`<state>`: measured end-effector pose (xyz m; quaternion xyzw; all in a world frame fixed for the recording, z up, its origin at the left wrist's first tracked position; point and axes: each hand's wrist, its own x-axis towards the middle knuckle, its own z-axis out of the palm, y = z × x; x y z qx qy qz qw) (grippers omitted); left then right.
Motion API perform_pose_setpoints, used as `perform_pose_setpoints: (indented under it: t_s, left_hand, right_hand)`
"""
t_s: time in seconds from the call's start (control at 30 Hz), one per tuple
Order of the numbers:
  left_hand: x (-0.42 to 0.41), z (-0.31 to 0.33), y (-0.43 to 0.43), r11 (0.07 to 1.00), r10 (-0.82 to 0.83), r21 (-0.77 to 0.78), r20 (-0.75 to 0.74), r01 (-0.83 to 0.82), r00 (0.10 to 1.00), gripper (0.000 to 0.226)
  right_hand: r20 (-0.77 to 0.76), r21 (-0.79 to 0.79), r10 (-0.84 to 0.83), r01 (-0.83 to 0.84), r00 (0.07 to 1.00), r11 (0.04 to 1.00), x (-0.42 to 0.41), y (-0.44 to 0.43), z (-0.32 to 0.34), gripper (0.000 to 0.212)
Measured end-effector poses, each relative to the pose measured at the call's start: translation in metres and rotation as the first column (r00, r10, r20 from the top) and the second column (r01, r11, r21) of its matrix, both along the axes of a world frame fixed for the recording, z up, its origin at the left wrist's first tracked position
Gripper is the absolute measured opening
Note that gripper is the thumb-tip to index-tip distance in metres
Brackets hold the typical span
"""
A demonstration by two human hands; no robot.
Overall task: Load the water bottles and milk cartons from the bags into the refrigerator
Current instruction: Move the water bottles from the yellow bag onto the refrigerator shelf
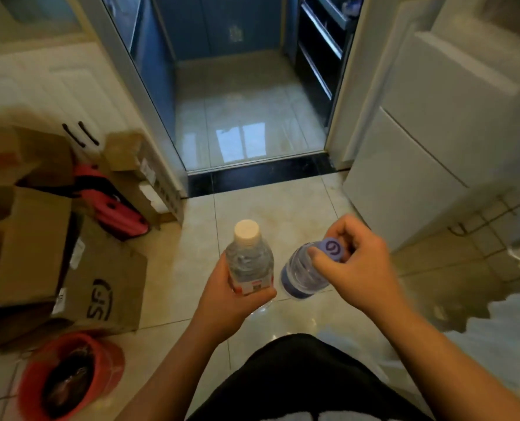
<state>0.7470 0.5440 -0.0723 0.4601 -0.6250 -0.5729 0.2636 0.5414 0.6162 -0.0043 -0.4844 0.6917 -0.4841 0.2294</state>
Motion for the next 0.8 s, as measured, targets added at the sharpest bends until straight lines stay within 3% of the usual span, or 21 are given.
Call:
perform_pose_setpoints:
  t_s: [0.2, 0.47, 0.63, 0.8]
  left_hand:
    - [-0.018, -0.009, -0.066, 0.999, 0.050, -0.004, 0.021, -0.050, 0.999, 0.061]
    - [-0.084, -0.009, -0.186, 0.995, 0.091, -0.039, 0.100, -0.088, 0.991, 0.070]
    - [-0.148, 0.006, -0.264, 0.997, 0.043, -0.067, 0.100, -0.037, 0.994, 0.076]
    - [-0.219, 0.012, -0.328, 0.992, -0.052, -0.106, 0.101, 0.062, 0.994, 0.071]
  right_hand:
    - [0.018, 0.029, 0.005, -0.005, 1.000, 1.000, -0.017, -0.074, -0.012, 0.029]
    - [-0.005, 0.047, 0.066, -0.066, 0.998, 0.997, -0.089, -0.209, -0.023, 0.028]
    - [-0.055, 0.058, 0.101, -0.098, 0.993, 0.993, -0.154, -0.282, -0.015, 0.026]
    - [-0.064, 0.019, -0.013, 0.015, 0.998, 1.000, -0.221, -0.328, -0.005, 0.025]
